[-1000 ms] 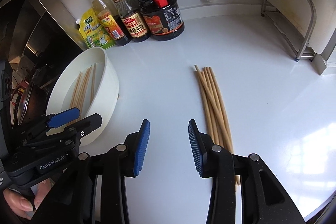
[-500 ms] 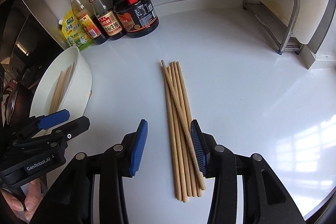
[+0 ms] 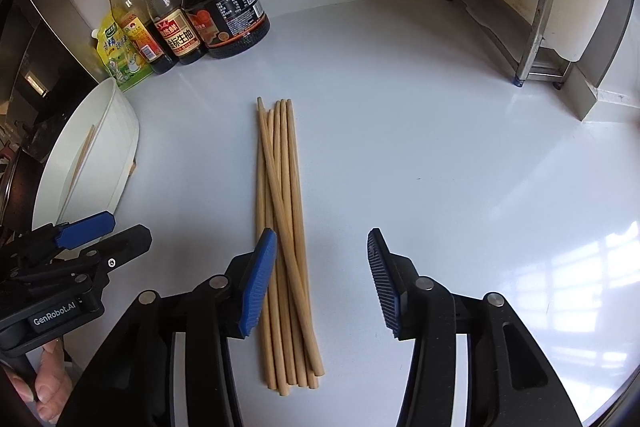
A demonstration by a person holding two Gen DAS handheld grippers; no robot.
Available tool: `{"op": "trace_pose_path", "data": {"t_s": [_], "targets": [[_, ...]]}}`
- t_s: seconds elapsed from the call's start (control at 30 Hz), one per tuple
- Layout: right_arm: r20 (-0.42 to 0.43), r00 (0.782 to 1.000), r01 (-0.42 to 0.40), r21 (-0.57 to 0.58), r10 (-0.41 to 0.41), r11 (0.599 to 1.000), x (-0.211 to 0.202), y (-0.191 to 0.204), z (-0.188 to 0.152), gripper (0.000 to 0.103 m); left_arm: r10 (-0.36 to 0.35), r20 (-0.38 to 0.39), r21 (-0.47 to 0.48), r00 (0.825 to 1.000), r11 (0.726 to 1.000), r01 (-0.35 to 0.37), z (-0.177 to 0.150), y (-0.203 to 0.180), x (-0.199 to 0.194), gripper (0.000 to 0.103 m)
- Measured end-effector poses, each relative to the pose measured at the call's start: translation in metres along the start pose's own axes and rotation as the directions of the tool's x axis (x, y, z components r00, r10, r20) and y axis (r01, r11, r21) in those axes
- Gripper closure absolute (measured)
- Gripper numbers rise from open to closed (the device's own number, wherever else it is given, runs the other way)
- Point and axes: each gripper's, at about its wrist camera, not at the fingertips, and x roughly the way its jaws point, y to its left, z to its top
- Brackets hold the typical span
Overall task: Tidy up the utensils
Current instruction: 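Move both open tools back from the basin to the chopstick pile, then lower both open tools onto the chopstick pile, aligning with single chopsticks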
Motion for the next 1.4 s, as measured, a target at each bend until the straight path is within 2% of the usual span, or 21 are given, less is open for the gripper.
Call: {"op": "trace_pose_path", "data": {"t_s": [0.4, 0.93, 1.13, 1.4], "targets": [[-0.010, 0.999, 0.034, -0.099, -0.035, 0.995, 0.025, -0.005, 0.001, 0.054, 0.014, -0.021, -0.022, 1.000, 1.000, -0.014, -0.008, -0.011, 0.021, 0.042], [0.006, 0.998, 0.070, -0.167, -0.070, 0.983, 0.034, 0.009, -0.004, 0.054, 0.015, -0.023, -0.032, 1.000, 0.999, -0.016, -0.008, -0.014, 0.033, 0.040], [0.013, 0.995, 0.096, -0.177, -0.095, 0.980, 0.036, 0.005, -0.006, 0.054, 0.007, -0.022, -0.030, 1.000, 1.000, -0.007, -0.007, -0.019, 0.036, 0.040], [0.028, 0.995, 0.097, -0.127, -0.094, 0.987, 0.033, -0.013, -0.004, 0.054, -0.010, -0.024, -0.022, 1.000, 1.000, 0.010, -0.004, -0.034, 0.044, 0.039]]}}
